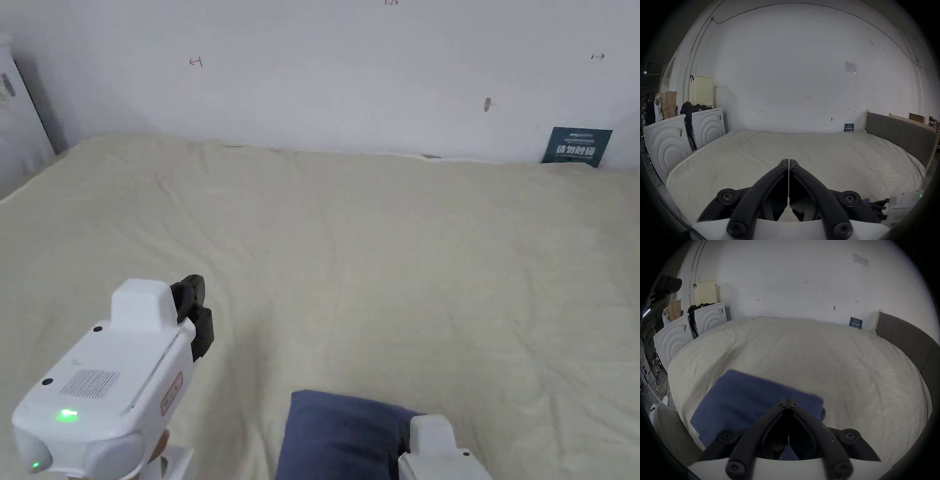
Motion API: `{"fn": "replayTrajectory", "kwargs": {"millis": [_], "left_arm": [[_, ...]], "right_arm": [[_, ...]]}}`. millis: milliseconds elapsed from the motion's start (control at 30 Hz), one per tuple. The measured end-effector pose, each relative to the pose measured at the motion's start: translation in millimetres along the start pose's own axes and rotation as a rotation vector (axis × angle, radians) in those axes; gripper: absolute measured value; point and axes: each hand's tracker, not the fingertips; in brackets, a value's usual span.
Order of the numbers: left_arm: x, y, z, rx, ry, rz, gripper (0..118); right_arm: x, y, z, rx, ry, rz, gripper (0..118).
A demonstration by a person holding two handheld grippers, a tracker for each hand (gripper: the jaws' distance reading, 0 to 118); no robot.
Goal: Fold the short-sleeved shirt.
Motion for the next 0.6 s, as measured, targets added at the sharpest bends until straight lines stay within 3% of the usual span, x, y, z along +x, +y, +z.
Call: {"fn": "replayTrajectory", "kwargs": {"millis": [133, 200, 300, 400, 433, 467, 600], "left_arm": [[-1, -10, -8, -0.057, -0.033, 0.029, 1], [0, -17, -13, -0.105, -0.069, 0.083, 4], [-1, -31, -24, -0.235, -0.157, 0.203, 32], [-1, -52, -43, -0.417, -0.248, 0.326, 89], [-1, -60, -51, -0.498, -0.274, 0.367, 113], [0, -69, -61, -0.583, -0.304, 0.402, 118], [3, -104, -87, -0.764, -0.362, 0.473, 118]], "right_arm": [[-3, -26, -16, -0.056, 0.0, -0.01, 2], [-3, -37, -20, -0.006, 0.002, -0.017, 2], [0, -38, -18, -0.001, 0.008, -0.056, 2], [3, -38, -18, 0.0, 0.022, -0.059, 2], [4, -38, -17, -0.001, 0.025, -0.057, 2], [4, -38, -17, -0.003, 0.027, -0.056, 2], [6, -37, -16, -0.006, 0.036, -0.064, 2]]}}
